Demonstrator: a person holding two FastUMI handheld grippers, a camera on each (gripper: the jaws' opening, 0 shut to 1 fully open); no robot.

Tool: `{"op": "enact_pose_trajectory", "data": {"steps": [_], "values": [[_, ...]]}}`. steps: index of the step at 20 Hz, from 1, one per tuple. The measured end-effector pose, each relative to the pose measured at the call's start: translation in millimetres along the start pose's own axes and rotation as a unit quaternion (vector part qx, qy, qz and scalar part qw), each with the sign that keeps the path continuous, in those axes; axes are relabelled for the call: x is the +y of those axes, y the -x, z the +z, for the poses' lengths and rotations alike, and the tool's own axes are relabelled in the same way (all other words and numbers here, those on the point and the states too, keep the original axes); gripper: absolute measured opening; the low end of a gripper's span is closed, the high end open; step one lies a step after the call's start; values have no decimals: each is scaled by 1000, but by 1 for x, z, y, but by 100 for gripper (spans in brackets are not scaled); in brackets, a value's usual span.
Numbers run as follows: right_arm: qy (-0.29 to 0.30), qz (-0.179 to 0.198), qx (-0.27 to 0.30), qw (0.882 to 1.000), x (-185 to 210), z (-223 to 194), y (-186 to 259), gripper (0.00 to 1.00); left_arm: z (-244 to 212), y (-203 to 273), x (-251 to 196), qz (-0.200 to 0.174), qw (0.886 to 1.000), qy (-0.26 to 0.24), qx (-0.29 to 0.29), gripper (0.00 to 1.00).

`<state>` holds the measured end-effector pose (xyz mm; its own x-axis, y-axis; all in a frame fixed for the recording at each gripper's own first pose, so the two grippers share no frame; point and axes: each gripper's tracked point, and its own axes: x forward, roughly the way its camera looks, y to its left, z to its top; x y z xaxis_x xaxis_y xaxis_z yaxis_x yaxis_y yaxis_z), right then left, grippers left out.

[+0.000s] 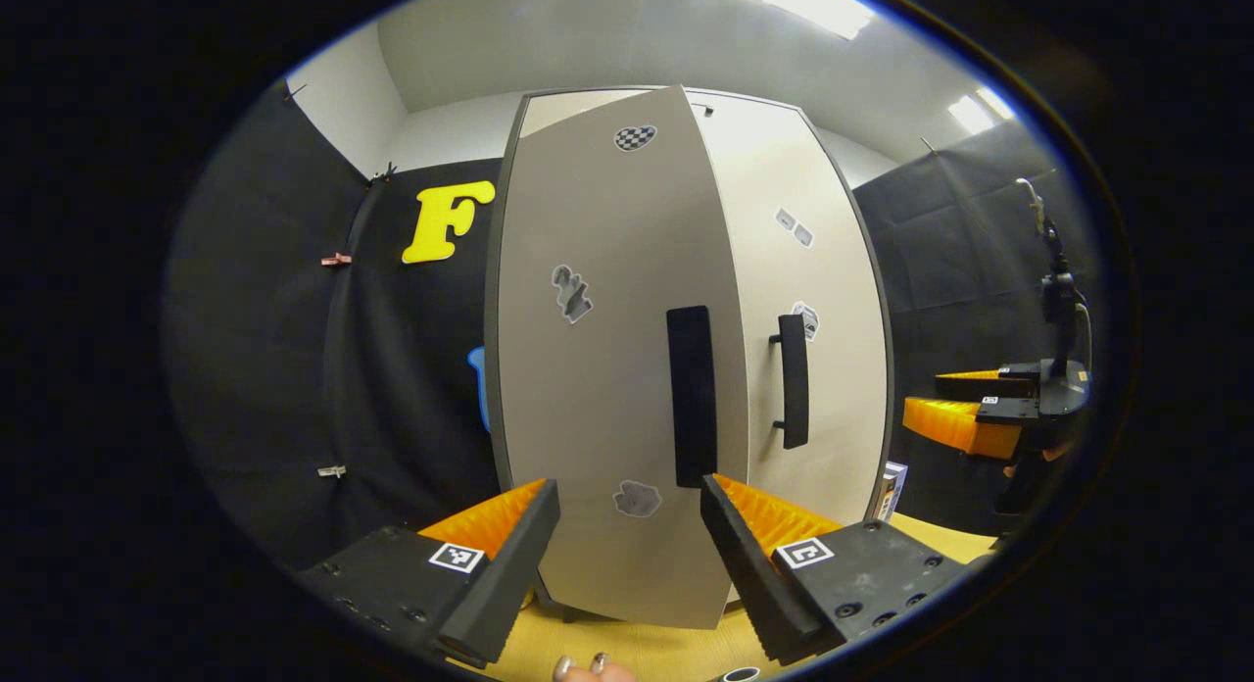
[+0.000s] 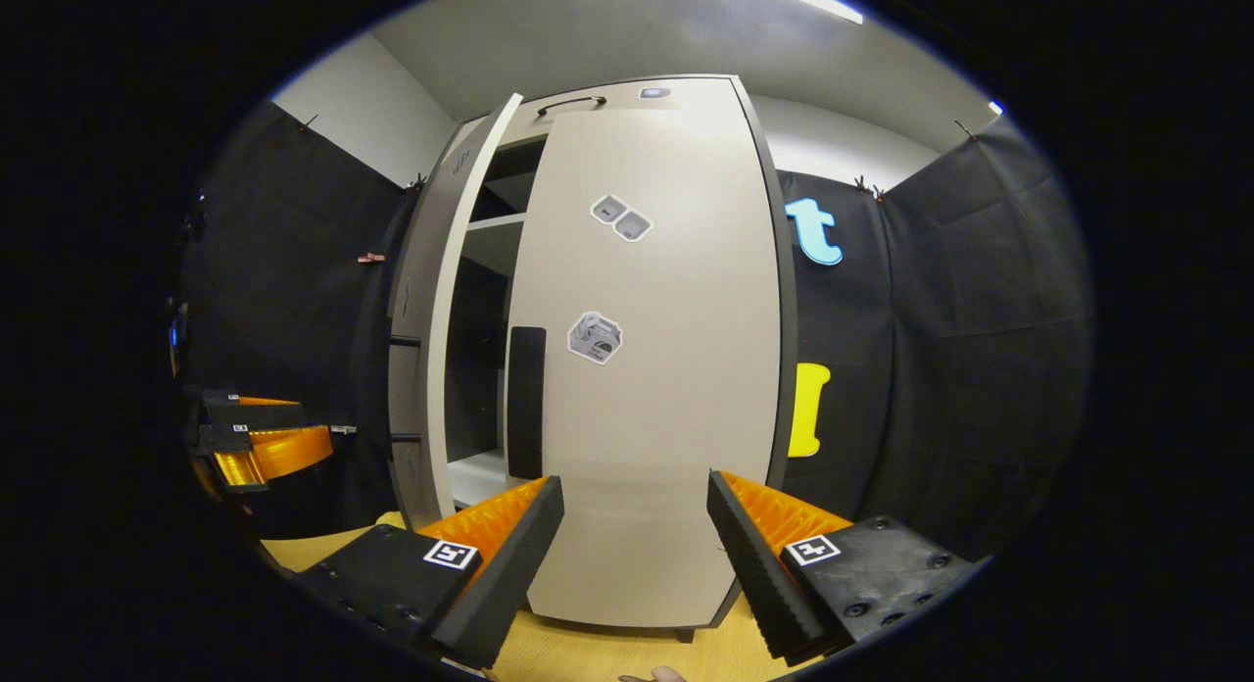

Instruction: Grasp the bottle in the cabinet with the left hand and place it on the coaster, then close the right door with the right hand and the left door with the left hand.

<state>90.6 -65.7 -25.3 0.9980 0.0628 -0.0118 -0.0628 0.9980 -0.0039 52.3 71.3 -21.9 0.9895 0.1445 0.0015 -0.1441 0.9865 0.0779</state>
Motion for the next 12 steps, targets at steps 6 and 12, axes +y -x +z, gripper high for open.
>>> {"op": "enact_pose_trajectory", "data": {"steps": [6, 12], "values": [[2, -3, -5, 1000, 7, 10, 17, 98, 6, 18, 3, -6, 999, 32, -3, 93], [0, 4, -9, 1000, 25, 20, 44, 98, 11, 41, 7, -14, 1000, 0, -4, 93]]}}
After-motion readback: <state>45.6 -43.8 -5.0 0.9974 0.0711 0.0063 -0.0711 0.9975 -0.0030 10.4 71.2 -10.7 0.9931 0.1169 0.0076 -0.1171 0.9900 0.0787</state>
